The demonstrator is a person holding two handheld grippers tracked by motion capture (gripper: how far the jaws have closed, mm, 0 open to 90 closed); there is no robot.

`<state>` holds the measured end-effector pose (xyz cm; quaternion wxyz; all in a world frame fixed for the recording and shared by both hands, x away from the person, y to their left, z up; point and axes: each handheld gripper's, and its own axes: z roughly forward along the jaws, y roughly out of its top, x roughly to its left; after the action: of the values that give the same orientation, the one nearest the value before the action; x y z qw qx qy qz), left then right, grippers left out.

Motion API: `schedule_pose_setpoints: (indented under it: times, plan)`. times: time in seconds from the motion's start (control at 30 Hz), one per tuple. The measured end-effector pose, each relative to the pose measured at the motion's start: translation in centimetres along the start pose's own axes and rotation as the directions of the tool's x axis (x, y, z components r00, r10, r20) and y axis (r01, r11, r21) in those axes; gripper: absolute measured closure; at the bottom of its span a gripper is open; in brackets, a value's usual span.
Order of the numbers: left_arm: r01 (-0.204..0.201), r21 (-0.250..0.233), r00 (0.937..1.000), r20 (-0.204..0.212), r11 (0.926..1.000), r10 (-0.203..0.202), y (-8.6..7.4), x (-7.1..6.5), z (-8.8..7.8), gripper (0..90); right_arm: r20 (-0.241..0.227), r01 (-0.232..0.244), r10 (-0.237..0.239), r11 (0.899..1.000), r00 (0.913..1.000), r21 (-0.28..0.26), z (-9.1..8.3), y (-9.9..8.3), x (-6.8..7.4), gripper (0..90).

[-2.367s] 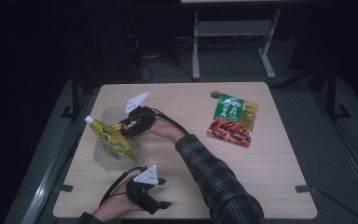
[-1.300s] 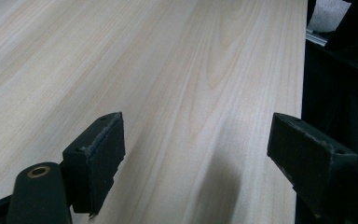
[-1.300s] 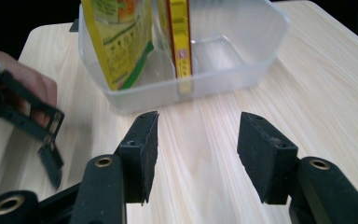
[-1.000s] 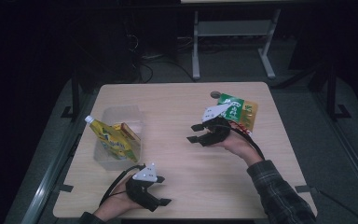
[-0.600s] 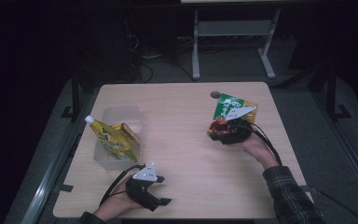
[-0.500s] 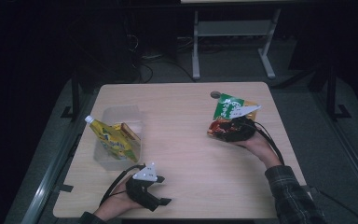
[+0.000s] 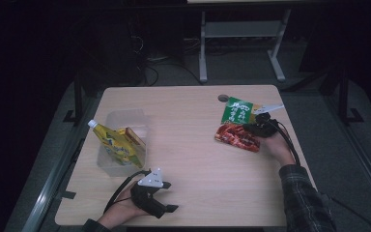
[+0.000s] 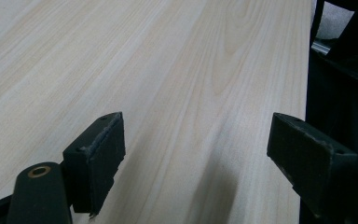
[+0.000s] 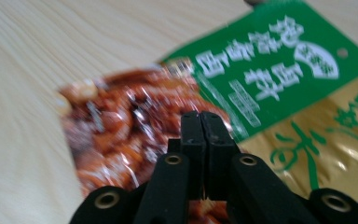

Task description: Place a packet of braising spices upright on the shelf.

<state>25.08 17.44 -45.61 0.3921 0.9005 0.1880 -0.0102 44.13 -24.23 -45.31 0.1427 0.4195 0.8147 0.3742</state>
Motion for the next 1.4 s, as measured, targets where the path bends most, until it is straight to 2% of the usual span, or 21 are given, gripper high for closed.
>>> schedule_pose_setpoints:
  times: [0.1, 0.13, 0.3, 0.4, 0.47, 0.57, 0.6, 0.67, 0.83, 0.87, 1.0, 1.03, 1.07, 1.13, 1.17, 1.2, 1.23, 1.3, 1.33, 1.37, 1.4]
  plan:
    - [0.001, -0.001, 1.0000, 0.000, 1.0000, -0.001, 0.0, 0.0, 0.0, 19.1, 0.017, 0.020, -0.021, 0.999, 0.9996, 0.047, 0.5, -0.5, -0.2, 89.5]
    - [0.001, 0.001, 1.0000, -0.001, 1.0000, -0.001, 0.0, 0.0, 0.0, 19.1, 0.032, 0.042, -0.044, 0.997, 0.9985, 0.065, 0.7, -0.6, -0.2, 89.6]
    - [0.004, 0.002, 1.0000, 0.001, 1.0000, -0.004, -0.1, -0.1, 0.1, 19.1, 0.040, 0.057, -0.061, 0.993, 0.9973, 0.102, 1.1, -0.6, 0.2, 90.0]
    - [0.005, 0.002, 1.0000, 0.002, 1.0000, -0.006, -0.1, -0.1, 0.2, 19.1, 0.000, 0.063, -0.063, 0.990, 0.9980, 0.123, 1.1, -0.7, 0.8, 90.0]
    - [0.006, 0.004, 1.0000, 0.003, 1.0000, -0.006, -0.1, -0.1, 0.2, 19.1, -0.008, 0.087, -0.087, 0.988, 0.9962, 0.131, 1.1, -0.7, 1.3, 90.0]
    - [0.007, 0.009, 1.0000, 0.003, 0.9999, -0.007, 0.0, -0.1, 0.3, 19.1, -0.048, 0.129, -0.123, 0.982, 0.9912, 0.136, 1.0, -0.8, 2.3, 90.0]
    - [0.006, 0.010, 1.0000, 0.003, 0.9999, -0.006, 0.0, -0.1, 0.3, 19.1, -0.059, 0.128, -0.120, 0.982, 0.9910, 0.136, 1.0, -0.8, 2.6, 90.0]
    - [0.003, 0.011, 1.0000, 0.003, 0.9999, -0.003, 0.0, -0.1, 0.3, 19.1, -0.098, 0.145, -0.132, 0.980, 0.9864, 0.139, 1.0, -0.9, 3.4, 90.0]
    - [0.006, 0.012, 1.0000, 0.002, 0.9999, -0.006, 0.0, -0.1, 0.3, 19.1, -0.155, 0.223, -0.200, 0.963, 0.9674, 0.149, 0.9, -1.0, 5.8, 90.0]
    - [0.007, 0.011, 1.0000, 0.001, 0.9999, -0.007, 0.0, -0.1, 0.3, 19.1, -0.182, 0.236, -0.208, 0.961, 0.9609, 0.146, 0.9, -1.1, 6.3, 90.0]
    - [0.009, 0.004, 1.0000, -0.004, 1.0000, -0.009, 0.1, -0.1, 0.3, 19.0, -0.167, 0.277, -0.254, 0.951, 0.9526, 0.134, 0.8, -1.1, 7.0, 90.0]
    - [0.007, 0.004, 1.0000, -0.004, 1.0000, -0.007, 0.2, -0.1, 0.3, 19.0, -0.163, 0.272, -0.251, 0.955, 0.9542, 0.122, 0.8, -1.1, 6.7, 90.0]
    - [0.006, 0.004, 1.0000, -0.005, 1.0000, -0.006, 0.2, -0.1, 0.3, 19.0, -0.148, 0.255, -0.238, 0.961, 0.9599, 0.108, 0.8, -1.0, 6.4, 90.0]
    - [0.008, 0.002, 1.0000, -0.004, 1.0000, -0.008, 0.1, -0.1, 0.3, 19.0, -0.100, 0.218, -0.210, 0.973, 0.9725, 0.078, 0.5, -0.4, 5.2, 90.0]
    - [0.009, 0.003, 0.9999, -0.005, 1.0000, -0.009, 0.1, -0.1, 0.3, 19.0, -0.060, 0.199, -0.195, 0.977, 0.9791, 0.073, 0.3, -0.1, 4.4, 90.0]
    - [0.009, 0.004, 0.9999, -0.006, 0.9999, -0.009, 0.1, 0.0, 0.2, 19.0, -0.018, 0.172, -0.171, 0.984, 0.9851, 0.052, 0.0, 0.1, 3.6, 90.0]
    - [0.011, 0.003, 0.9999, -0.006, 0.9999, -0.011, 0.2, 0.0, 0.2, 19.0, 0.004, 0.120, -0.120, 0.992, 0.9928, 0.026, -0.4, 0.2, 2.5, 90.0]
    - [0.005, 0.004, 1.0000, -0.008, 1.0000, -0.005, 0.2, 0.0, 0.2, 19.0, 0.105, 0.060, -0.064, 0.998, 0.9924, 0.033, -0.9, 0.2, 0.3, 90.0]
    - [0.005, 0.004, 1.0000, -0.006, 1.0000, -0.005, 0.2, 0.0, 0.2, 19.0, 0.114, 0.023, -0.026, 0.999, 0.9931, 0.024, -1.1, 0.2, -0.5, 90.0]
    - [0.003, 0.005, 1.0000, -0.006, 1.0000, -0.002, 0.2, 0.0, 0.2, 19.0, 0.152, -0.022, 0.021, 1.000, 0.9882, 0.005, -1.4, 0.1, -1.5, 90.0]
    - [0.009, 0.002, 1.0000, -0.003, 1.0000, -0.009, 0.2, 0.0, 0.3, 19.0, 0.164, -0.039, 0.039, 0.999, 0.9857, 0.000, -1.5, 0.0, -2.1, 90.0]
